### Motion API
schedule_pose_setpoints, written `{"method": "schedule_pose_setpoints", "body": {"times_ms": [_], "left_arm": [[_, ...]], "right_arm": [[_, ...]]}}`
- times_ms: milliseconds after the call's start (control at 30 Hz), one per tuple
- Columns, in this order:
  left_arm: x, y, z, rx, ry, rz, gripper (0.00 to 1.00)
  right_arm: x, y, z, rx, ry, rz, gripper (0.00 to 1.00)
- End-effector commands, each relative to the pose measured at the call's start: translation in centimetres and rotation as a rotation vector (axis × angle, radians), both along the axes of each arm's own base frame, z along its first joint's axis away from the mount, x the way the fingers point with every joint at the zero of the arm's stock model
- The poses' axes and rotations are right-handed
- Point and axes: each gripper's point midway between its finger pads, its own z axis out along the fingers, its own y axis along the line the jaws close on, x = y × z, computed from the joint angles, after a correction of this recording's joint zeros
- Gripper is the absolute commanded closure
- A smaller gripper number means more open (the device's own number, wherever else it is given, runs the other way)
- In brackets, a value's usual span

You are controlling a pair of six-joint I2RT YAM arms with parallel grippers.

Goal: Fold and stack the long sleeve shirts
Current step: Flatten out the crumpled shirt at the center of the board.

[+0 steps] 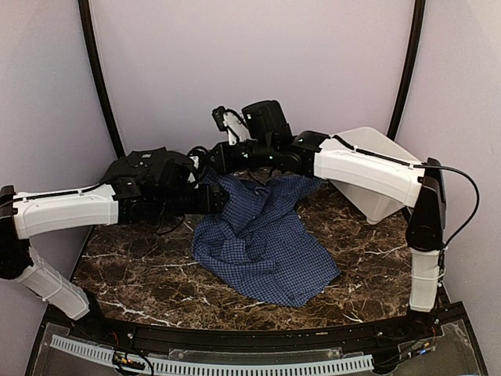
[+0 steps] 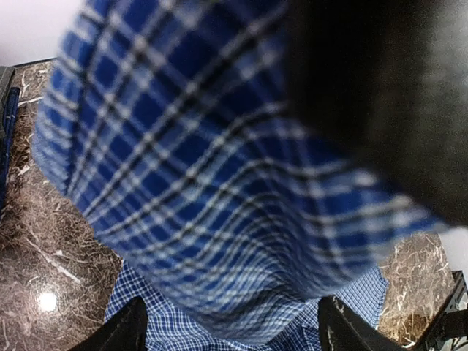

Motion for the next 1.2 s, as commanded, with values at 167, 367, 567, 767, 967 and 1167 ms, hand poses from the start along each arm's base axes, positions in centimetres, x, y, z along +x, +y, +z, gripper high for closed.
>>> {"method": "schedule_pose_setpoints", "body": {"times_ms": [167,367,567,767,967,1167], "left_arm": [[2.7,1.8,1.8,-0.047,-0.044,0.157,0.86],[2.3,5.8,0.9,-0.008,-0.025,0.279,1.0],[2.6,9.8,-0.5,0.02,0.015,0.364,1.0],[3.4,10.5,-0.4,0.031,0.018,0.351,1.0],[4.3,10.2,-0.2,0.043,0.018,0.34,1.0],[5.1,9.8,-0.3,0.05,0.023,0.33,1.0]], "right_arm": [[0.5,-0.5,-0.5,-0.037,-0.026,-0.058,1.0],[1.9,-4.7,-2.8,-0.108,-0.017,-0.148,0.61],[3.7,-12.0,-7.1,-0.208,0.034,-0.318,0.36],[2.4,-20.4,-15.0,-0.396,0.14,-0.474,0.36],[-0.7,-25.0,-20.7,-0.491,0.223,-0.522,0.37],[-1.5,-27.8,-24.0,-0.576,0.241,-0.592,0.38]]}}
